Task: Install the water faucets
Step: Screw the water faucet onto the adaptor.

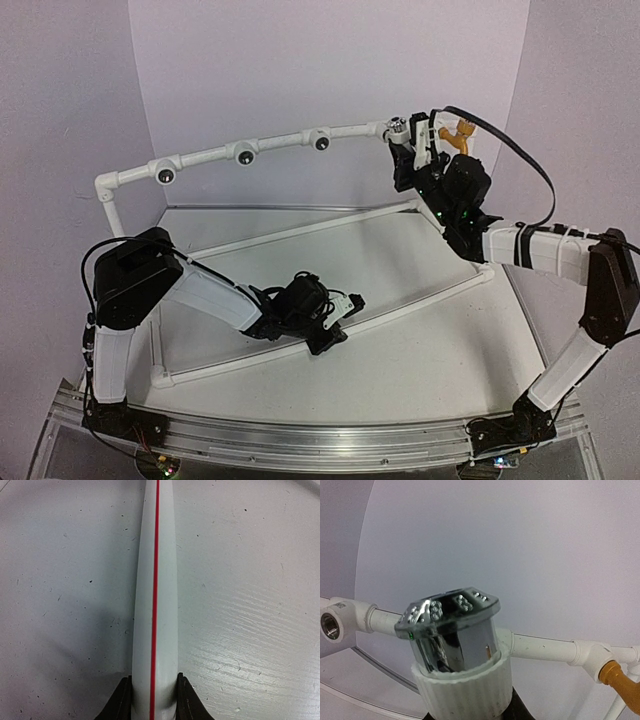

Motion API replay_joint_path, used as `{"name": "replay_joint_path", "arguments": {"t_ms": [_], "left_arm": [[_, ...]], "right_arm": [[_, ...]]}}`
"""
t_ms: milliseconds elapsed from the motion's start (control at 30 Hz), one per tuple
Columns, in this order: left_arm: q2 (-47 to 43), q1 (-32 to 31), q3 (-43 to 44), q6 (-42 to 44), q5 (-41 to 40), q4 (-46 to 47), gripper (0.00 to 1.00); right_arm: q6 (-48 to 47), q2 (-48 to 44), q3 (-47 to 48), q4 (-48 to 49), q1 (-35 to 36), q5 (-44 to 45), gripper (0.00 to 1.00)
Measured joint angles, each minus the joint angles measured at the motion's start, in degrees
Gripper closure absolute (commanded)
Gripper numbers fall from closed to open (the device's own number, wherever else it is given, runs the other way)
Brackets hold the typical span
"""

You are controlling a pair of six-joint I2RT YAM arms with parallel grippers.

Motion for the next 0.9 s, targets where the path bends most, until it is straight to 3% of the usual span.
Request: {"name": "replay_joint_path", "arguments": {"t_ms": [433, 667, 900], "left_arm": [[0.0, 0.0, 0.0, 0.0, -0.1, 0.1, 1.0], [0.2, -0.1, 0.0, 0.1, -0.1, 0.5, 1.0], [0.2, -0.1, 0.0, 0.0, -0.2, 0.5, 1.0]], "right_arm": [[16.7, -0.7, 2.1, -6.4, 0.1, 0.4, 1.0], [32.9, -1.7, 2.7, -13.1, 0.8, 1.0, 1.0], [27.6, -2.0, 5.4, -19.3, 1.2, 2.3, 1.0]]}}
